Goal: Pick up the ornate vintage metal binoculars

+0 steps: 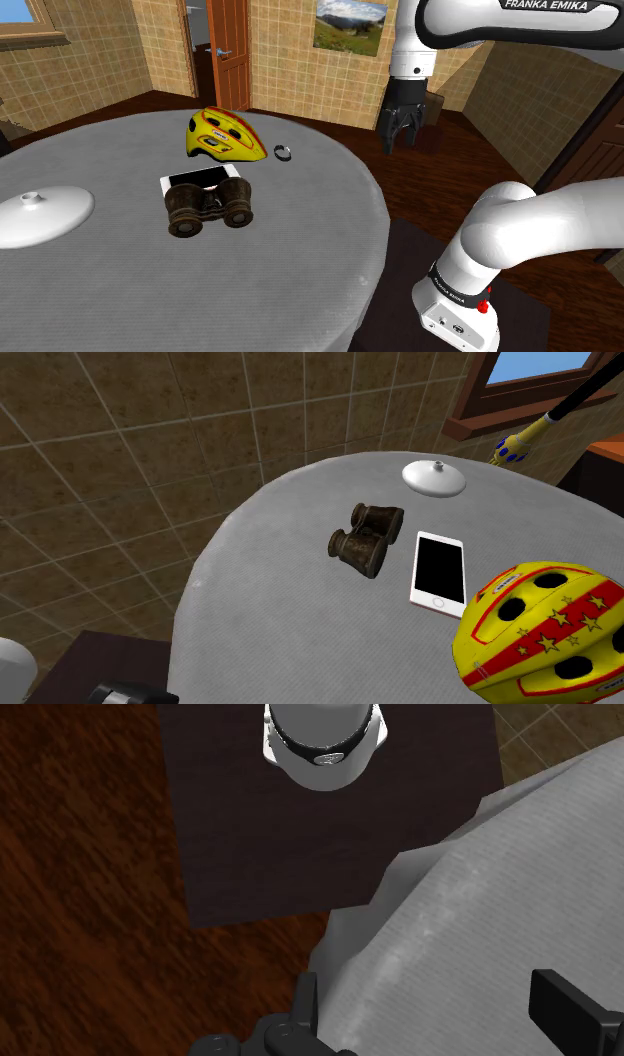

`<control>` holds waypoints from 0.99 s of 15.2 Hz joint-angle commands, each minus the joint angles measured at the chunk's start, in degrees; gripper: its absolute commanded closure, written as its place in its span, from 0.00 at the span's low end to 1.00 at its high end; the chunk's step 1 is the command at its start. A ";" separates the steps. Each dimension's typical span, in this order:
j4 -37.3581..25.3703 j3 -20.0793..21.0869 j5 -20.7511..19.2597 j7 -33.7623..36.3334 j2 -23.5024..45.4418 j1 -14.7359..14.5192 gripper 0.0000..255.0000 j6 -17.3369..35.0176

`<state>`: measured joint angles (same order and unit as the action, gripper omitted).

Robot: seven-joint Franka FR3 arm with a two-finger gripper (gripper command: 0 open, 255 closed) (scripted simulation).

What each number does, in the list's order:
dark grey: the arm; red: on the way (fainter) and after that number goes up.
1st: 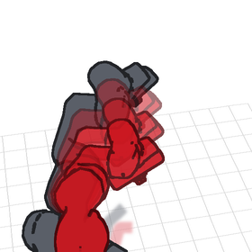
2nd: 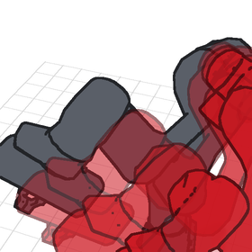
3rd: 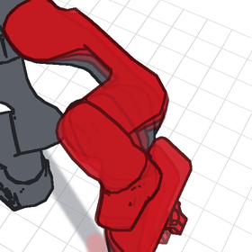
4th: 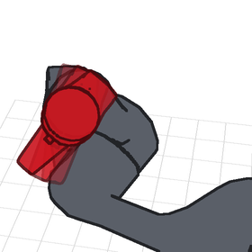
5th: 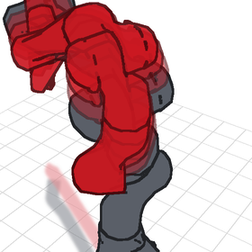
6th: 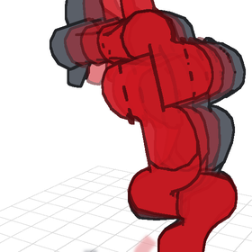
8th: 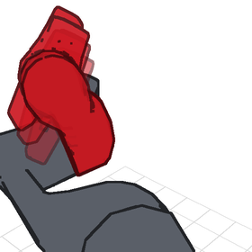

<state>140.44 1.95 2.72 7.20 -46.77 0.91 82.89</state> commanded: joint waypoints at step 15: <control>-5.83 22.11 7.83 22.20 11.79 -3.86 0.00 14.02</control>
<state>135.90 22.30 10.50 27.56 -36.84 -3.05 95.74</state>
